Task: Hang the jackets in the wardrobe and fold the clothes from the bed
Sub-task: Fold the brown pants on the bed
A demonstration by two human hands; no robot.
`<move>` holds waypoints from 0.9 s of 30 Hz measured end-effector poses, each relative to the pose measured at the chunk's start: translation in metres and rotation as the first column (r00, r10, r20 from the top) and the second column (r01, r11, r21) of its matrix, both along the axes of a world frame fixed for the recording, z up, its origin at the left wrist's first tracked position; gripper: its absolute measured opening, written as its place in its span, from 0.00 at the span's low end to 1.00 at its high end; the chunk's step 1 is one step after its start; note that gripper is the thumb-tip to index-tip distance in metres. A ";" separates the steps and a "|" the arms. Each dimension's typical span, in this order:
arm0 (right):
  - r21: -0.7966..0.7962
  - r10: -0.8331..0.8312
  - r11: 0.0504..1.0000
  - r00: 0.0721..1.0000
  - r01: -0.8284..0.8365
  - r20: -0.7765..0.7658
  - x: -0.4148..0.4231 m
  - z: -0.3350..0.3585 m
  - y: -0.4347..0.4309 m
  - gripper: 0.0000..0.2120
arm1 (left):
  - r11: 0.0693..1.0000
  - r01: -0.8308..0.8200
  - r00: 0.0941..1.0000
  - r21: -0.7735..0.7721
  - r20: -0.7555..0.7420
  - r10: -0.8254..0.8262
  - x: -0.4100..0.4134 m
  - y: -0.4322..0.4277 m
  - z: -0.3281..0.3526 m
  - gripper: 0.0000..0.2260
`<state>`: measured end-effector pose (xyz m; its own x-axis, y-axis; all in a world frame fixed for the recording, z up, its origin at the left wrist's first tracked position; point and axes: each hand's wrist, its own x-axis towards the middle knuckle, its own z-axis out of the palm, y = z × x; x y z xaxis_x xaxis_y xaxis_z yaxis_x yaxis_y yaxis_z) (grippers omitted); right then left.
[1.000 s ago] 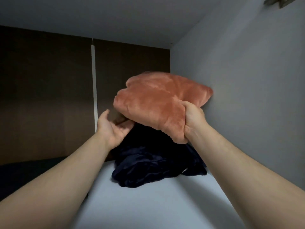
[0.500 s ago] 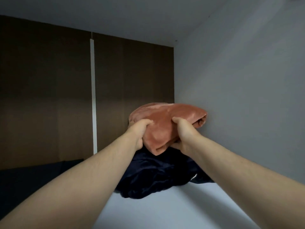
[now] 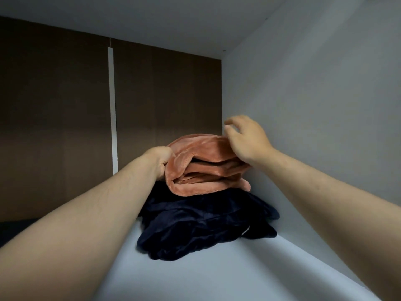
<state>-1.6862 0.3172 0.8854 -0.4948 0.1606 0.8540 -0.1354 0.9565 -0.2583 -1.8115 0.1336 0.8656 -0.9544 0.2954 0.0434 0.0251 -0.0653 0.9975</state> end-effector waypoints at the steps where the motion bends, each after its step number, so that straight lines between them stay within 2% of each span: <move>1: 0.035 0.026 0.999 0.993 -0.030 0.117 -0.008 0.008 -0.004 0.18 | 1.000 0.001 1.000 -0.017 -0.010 -0.002 0.001 0.001 -0.001 0.20; 4: -0.025 0.076 0.997 0.915 -0.072 0.395 -0.039 0.010 -0.004 0.22 | 0.986 -0.058 0.994 -0.155 -0.099 0.043 0.000 0.006 -0.004 0.18; 5: -0.057 0.083 0.996 0.883 -0.064 0.462 -0.044 0.004 -0.001 0.22 | 0.969 -0.144 0.977 -0.200 -0.182 0.108 -0.001 0.009 -0.006 0.16; 7: -0.114 0.105 0.992 0.836 -0.051 0.539 -0.052 -0.007 0.003 0.21 | 0.878 -0.375 0.857 -0.299 -0.473 0.205 -0.002 0.014 -0.005 0.16; 9: -0.180 0.139 0.983 0.818 -0.044 0.558 -0.055 -0.007 0.009 0.21 | 0.833 -0.425 0.745 -0.354 -0.659 0.101 0.003 0.023 -0.001 0.17; 10: -0.198 0.145 0.979 0.815 -0.037 0.561 -0.057 -0.004 0.012 0.22 | 0.824 -0.397 0.728 -0.405 -0.685 0.014 0.007 0.028 0.002 0.16; 13: -0.203 0.135 0.979 0.796 -0.015 0.590 -0.067 0.012 0.021 0.21 | 0.777 -0.273 0.740 -0.567 -0.640 -0.207 0.014 0.037 0.001 0.13; 15: -0.161 0.094 0.987 0.770 0.011 0.631 -0.079 0.016 0.027 0.23 | 0.736 -0.225 0.742 -0.639 -0.602 -0.296 0.014 0.039 -0.007 0.12; 18: -0.078 0.030 0.996 0.687 0.040 0.726 -0.102 -0.003 0.031 0.32 | 0.724 -0.192 0.786 -0.662 -0.546 -0.291 0.004 0.033 -0.017 0.09; 20: -0.172 0.080 0.982 0.656 0.077 0.751 -0.104 -0.020 0.028 0.40 | 0.722 -0.180 0.802 -0.668 -0.524 -0.285 -0.002 0.033 -0.018 0.09; 22: -0.268 0.155 0.959 0.625 0.089 0.765 -0.105 -0.031 0.028 0.33 | 0.715 -0.204 0.810 -0.668 -0.526 -0.260 -0.007 0.036 -0.022 0.10; 24: -0.294 0.204 0.953 0.569 0.071 0.797 -0.107 -0.033 0.033 0.26 | 0.750 -0.205 0.828 -0.629 -0.520 -0.210 -0.012 0.038 -0.023 0.13; 26: -0.312 0.219 0.947 0.549 0.080 0.806 -0.106 -0.031 0.037 0.25 | 0.764 -0.173 0.846 -0.621 -0.492 -0.208 -0.016 0.039 -0.025 0.18; 27: -0.306 0.202 0.947 0.554 0.102 0.808 -0.106 -0.030 0.036 0.27 | 0.736 -0.173 0.844 -0.655 -0.484 -0.232 -0.020 0.039 -0.028 0.22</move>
